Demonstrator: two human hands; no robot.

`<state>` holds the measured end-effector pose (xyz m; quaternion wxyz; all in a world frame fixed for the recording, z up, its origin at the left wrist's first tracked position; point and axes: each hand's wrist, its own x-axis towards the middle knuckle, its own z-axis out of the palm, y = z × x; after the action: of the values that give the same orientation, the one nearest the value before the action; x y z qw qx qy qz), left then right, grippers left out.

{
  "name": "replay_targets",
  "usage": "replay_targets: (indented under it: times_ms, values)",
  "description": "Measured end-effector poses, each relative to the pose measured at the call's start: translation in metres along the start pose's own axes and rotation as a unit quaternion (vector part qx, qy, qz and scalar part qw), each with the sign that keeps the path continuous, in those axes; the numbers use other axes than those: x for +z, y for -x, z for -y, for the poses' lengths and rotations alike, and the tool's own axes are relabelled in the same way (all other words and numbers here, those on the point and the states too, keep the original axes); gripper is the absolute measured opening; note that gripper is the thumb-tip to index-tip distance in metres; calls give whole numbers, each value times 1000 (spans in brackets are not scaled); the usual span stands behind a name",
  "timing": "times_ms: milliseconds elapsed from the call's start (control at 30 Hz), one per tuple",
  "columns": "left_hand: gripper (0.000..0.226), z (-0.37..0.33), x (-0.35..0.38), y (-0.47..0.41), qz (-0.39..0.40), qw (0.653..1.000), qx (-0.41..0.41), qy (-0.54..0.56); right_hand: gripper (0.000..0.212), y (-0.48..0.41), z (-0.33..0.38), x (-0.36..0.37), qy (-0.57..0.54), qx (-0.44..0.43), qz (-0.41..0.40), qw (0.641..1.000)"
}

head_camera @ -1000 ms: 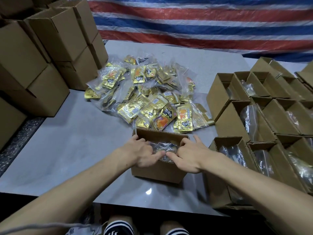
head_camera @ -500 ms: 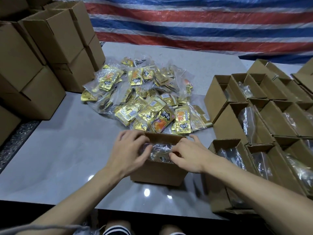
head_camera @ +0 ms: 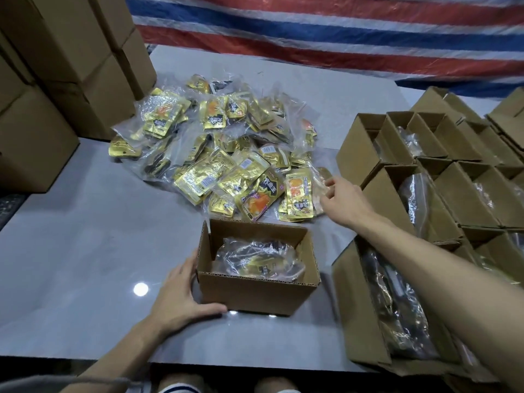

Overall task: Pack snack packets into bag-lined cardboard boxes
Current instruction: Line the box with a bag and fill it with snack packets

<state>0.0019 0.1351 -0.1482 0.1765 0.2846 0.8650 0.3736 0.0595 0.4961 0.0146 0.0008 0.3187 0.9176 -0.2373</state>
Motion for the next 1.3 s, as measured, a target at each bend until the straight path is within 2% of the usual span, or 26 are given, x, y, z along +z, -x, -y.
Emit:
replay_targets:
  times_ms: [67,200,300,367,467,533,633,733,800,933,1033,1100,1233,1300]
  values:
    - [118,7,5,-1,-21,998,-3,-63,22,-23,-10,4,7,47,28,998]
    - [112,11,8,0,-34,996,43,-64,6,-57,-23,22,39,99,72,992]
    - [107,8,4,-1,-26,997,48,-61,5,-75,-25,36,64,133,93,985]
    - [107,5,3,1,-24,997,46,-60,15,-86,-23,42,85,151,79,982]
    - [107,1,2,2,-29,996,48,-72,16,-92,-19,46,109,162,56,979]
    - [107,0,3,2,-28,996,48,-77,25,-92,-20,46,122,170,37,977]
    - [107,0,3,2,-30,996,43,-76,19,-86,-19,40,116,176,30,977]
    - [105,-2,3,3,-29,996,40,-73,28,-79,-17,29,127,163,-6,978]
    - [103,-1,2,2,-26,996,41,-76,29,-77,-12,21,92,135,-9,987]
    - [105,0,4,2,-24,995,42,-90,17,-73,3,3,-16,59,67,996]
    - [105,2,5,1,-24,995,46,-90,16,-70,5,-9,-123,82,99,984]
    - [106,3,5,1,-22,994,44,-94,12,-68,6,-19,-184,88,82,976]
    - [105,4,7,1,-27,994,42,-94,16,-58,12,-47,-270,69,10,960]
    - [105,4,7,1,-31,995,41,-91,18,-48,16,-62,-317,55,0,947]
